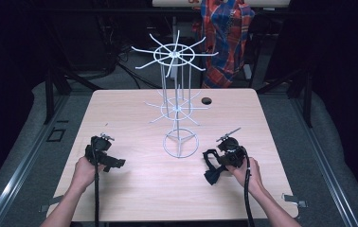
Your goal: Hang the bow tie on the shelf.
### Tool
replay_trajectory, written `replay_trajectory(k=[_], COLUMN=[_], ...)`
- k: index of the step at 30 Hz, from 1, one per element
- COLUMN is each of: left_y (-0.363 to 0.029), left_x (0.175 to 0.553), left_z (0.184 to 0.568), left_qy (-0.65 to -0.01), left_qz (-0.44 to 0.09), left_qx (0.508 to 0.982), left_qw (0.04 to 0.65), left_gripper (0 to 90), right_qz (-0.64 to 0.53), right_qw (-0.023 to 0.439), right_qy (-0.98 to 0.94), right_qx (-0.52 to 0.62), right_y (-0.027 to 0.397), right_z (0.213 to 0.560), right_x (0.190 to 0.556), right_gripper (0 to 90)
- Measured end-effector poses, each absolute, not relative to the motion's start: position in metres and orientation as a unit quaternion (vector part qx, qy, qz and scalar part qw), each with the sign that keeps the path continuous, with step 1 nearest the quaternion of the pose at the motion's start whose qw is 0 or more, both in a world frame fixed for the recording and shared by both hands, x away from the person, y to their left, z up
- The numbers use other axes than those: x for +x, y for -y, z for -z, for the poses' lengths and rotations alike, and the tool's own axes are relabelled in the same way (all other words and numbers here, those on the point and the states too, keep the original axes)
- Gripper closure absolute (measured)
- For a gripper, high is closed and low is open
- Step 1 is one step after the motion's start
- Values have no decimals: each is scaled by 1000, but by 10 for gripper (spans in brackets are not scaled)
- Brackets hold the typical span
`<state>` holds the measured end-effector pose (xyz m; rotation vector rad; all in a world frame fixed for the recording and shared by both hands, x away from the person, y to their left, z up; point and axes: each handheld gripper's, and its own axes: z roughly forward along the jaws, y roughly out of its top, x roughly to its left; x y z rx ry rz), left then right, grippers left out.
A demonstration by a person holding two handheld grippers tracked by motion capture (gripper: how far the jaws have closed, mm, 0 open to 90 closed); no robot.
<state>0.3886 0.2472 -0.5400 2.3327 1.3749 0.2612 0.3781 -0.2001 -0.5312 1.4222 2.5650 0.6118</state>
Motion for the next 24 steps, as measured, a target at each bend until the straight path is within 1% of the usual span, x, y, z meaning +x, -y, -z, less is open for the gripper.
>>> replay_trajectory(k=[1,3,8,24], left_y=[-247,-247,-247,-247], left_x=[389,389,389,389], left_z=[540,540,540,540], left_qy=[-494,-494,-494,-492], left_qz=[-94,-94,-94,-95], left_qx=[839,839,839,840], left_qw=[209,209,209,208], left_gripper=[1,1,1,1], right_qz=[-203,-222,-241,-287], right_qw=[85,91,124,166], right_qy=[-855,-852,-853,-848], right_qx=[470,465,446,414], right_y=[201,201,203,208], right_z=[527,523,508,477], right_x=[377,376,371,357], right_gripper=[865,866,866,867])
